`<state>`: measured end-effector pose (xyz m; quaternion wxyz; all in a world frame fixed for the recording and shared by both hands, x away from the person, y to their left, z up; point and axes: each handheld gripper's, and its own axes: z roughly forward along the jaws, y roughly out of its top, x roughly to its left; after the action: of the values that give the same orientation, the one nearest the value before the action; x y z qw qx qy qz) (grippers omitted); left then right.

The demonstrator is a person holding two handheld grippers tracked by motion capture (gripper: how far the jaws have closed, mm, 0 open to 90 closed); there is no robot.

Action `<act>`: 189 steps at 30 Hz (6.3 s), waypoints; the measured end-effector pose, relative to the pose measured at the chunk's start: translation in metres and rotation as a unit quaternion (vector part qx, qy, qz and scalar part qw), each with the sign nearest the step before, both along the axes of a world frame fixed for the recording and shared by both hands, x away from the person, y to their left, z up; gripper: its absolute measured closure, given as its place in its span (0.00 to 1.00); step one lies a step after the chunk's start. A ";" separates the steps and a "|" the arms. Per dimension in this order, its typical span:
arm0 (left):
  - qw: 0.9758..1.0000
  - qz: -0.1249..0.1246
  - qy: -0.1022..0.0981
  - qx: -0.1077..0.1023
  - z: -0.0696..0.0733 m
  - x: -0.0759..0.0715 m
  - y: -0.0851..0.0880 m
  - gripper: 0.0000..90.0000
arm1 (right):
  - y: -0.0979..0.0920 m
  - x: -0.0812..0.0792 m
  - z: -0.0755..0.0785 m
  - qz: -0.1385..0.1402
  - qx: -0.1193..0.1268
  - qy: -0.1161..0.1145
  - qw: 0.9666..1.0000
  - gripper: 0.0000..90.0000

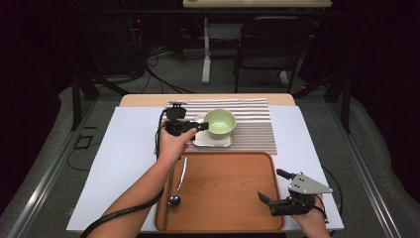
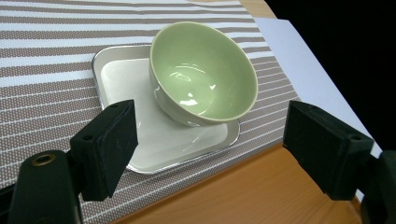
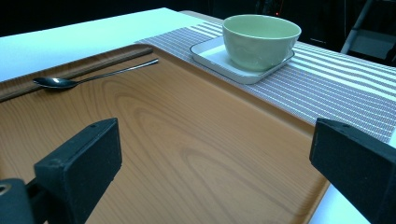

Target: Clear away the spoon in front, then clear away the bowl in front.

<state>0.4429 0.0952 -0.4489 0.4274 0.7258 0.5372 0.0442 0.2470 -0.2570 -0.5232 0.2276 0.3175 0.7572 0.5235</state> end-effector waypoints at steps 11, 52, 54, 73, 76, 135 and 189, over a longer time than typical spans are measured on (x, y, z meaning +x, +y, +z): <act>1.000 0.010 0.003 -0.003 -0.001 0.016 -0.007 0.20 | 0.001 0.000 0.000 0.003 0.000 0.000 1.000 0.02; 0.996 0.057 0.064 -0.006 -0.048 0.069 -0.040 0.21 | 0.000 0.000 0.001 0.005 0.003 0.001 1.000 0.02; 0.996 0.062 0.067 -0.005 -0.051 0.070 -0.040 0.21 | 0.000 0.000 0.000 0.005 0.003 0.001 1.000 0.02; 0.992 0.082 0.101 0.010 -0.073 0.077 -0.052 0.40 | 0.001 0.000 0.000 0.009 0.002 0.000 1.000 0.02; 0.991 0.087 0.103 0.007 -0.075 0.077 -0.051 0.46 | 0.001 0.000 0.000 0.009 0.002 0.000 1.000 0.02; 0.986 0.119 0.108 -0.038 -0.071 0.076 -0.029 0.90 | 0.000 0.000 0.000 0.009 0.001 0.000 1.000 0.02; 0.997 -0.026 0.073 0.004 -0.038 0.010 -0.037 0.91 | 0.001 -0.002 0.001 0.011 0.002 -0.004 1.000 0.02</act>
<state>0.4531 0.0582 -0.4866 0.3847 0.7427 0.5478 -0.0179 0.2452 -0.2559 -0.5217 0.2243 0.3073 0.7584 0.5292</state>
